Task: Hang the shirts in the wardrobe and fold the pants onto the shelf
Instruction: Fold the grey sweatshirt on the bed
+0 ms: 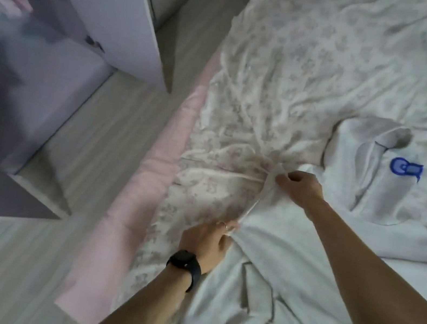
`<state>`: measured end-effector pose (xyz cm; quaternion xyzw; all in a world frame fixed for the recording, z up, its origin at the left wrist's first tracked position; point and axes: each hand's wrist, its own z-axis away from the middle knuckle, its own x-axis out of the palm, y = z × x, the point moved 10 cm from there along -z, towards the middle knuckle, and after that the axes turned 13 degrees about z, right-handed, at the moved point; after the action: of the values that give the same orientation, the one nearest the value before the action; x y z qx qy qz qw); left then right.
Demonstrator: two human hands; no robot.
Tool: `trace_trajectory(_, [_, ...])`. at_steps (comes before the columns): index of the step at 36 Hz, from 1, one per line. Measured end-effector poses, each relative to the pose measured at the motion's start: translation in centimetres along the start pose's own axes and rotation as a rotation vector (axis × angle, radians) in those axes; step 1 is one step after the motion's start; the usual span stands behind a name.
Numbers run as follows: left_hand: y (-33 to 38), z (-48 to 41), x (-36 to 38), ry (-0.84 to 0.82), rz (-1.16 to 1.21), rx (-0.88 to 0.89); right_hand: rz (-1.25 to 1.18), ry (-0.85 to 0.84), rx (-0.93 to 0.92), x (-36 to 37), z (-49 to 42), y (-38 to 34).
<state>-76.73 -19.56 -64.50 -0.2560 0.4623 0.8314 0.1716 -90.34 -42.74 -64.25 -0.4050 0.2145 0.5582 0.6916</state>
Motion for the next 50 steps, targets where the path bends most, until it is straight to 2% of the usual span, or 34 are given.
trace_trajectory(2, [-2.7,0.0,-0.4,0.033,0.212,-0.151,-0.054,0.039,-0.035,-0.2,-0.7,-1.7])
trace_trajectory(4, [-4.4,-0.1,-0.2,0.043,0.299,-0.237,-0.04,0.061,-0.057,-0.2,-1.4,-3.0])
trace_trajectory(9, [-4.9,-1.2,0.2,-0.018,0.378,-0.274,0.036,0.109,-0.071,0.9,-2.0,-3.9])
trace_trajectory(12, [-2.3,-1.7,-1.0,0.012,0.305,-0.127,-0.008,0.33,-0.071,0.2,1.5,-3.3])
trace_trajectory(14, [0.4,-2.0,-1.8,0.091,0.155,0.05,0.034,0.525,-0.151,0.1,6.0,-2.9])
trace_trajectory(16, [3.2,-2.6,-1.6,0.133,0.004,0.249,0.091,0.617,-0.178,1.4,10.4,-1.1])
trace_trajectory(20, [6.8,-4.8,2.6,-0.027,-0.253,0.494,0.344,0.448,-0.155,7.5,14.9,5.7])
trace_trajectory(22, [6.4,-6.4,4.8,-0.128,-0.424,0.528,0.422,0.385,-0.085,9.1,15.8,10.7])
trace_trajectory(25, [2.7,-9.6,4.4,-0.144,-0.589,0.333,0.519,0.299,0.147,8.6,16.7,19.8])
trace_trajectory(27, [1.5,-10.8,3.7,-0.105,-0.579,0.205,0.566,0.224,0.304,7.9,17.7,25.6])
trace_trajectory(29, [2.1,-10.7,4.2,-0.088,-0.58,0.161,0.591,0.15,0.414,7.6,18.8,29.3])
trace_trajectory(32, [5.5,-9.2,4.6,0.017,-0.526,0.239,0.544,0.227,0.401,6.7,19.0,28.4])
trace_trajectory(34, [8.8,-7.0,6.3,0.03,-0.45,0.381,0.476,0.323,0.271,6.3,19.2,25.6])
trace_trajectory(36, [10.3,-4.5,8.9,-0.051,-0.435,0.505,0.501,0.331,0.094,7.8,19.2,22.9])
trace_trajectory(38, [10.4,-1.9,11.7,-0.135,-0.457,0.557,0.455,0.27,0.132,9.4,20.2,24.9])
trace_trajectory(41, [8.4,0.0,12.7,-0.133,-0.486,0.492,0.491,0.175,0.323,11.3,22.8,30.6])
trace_trajectory(43, [7.4,0.6,12.0,-0.082,-0.473,0.471,0.487,0.136,0.357,11.9,24.0,32.6])
trace_trajectory(46, [5.5,2.3,11.2,-0.071,-0.515,0.405,0.354,0.151,0.377,11.6,26.0,33.7])
trace_trajectory(50, [3.0,6.1,10.2,-0.023,-0.4,0.207,0.228,0.207,0.391,11.6,29.6,35.8])
